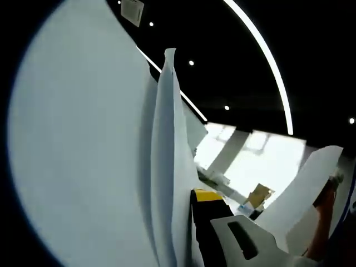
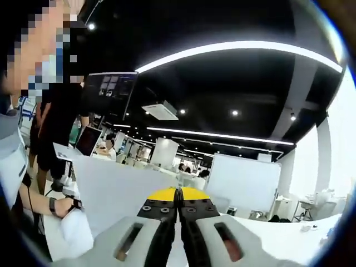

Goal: Organize the stack of printing papers by aligning and flattening the scattered papers on the table

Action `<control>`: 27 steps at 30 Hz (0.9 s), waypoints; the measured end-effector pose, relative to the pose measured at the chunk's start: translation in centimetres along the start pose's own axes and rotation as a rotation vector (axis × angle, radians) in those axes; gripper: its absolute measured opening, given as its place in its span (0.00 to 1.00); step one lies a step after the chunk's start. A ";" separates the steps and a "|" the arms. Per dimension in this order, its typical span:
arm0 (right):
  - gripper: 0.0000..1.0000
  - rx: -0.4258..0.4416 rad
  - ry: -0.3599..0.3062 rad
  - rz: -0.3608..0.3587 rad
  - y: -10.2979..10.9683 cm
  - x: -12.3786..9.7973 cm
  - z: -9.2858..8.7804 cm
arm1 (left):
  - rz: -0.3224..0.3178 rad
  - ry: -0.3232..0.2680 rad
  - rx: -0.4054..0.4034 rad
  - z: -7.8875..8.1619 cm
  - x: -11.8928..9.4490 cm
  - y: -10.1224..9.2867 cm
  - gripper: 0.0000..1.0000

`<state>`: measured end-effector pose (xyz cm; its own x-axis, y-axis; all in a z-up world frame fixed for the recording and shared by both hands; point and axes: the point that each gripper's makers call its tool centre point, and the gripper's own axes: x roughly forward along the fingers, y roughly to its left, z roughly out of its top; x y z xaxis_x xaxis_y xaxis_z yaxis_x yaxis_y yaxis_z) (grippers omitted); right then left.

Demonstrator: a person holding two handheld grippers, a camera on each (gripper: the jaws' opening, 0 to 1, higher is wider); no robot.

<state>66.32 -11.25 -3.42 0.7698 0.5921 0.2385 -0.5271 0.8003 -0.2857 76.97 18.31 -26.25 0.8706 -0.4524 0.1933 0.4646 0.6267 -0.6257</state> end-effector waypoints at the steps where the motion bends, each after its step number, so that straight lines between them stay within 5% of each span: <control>1: 0.00 0.000 -0.002 0.002 0.1 0.0 0.1 | 0.000 0.000 0.000 0.0 0.0 0.0 0.06; 27: 0.00 0.035 0.037 0.110 2.7 1.9 0.1 | 0.000 0.000 0.000 0.0 0.0 0.0 0.06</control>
<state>66.33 -7.99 -3.69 0.7192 0.6728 0.1732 -0.6205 0.7342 -0.2756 76.98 18.26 -26.26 0.8705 -0.4525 0.1937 0.4649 0.6264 -0.6257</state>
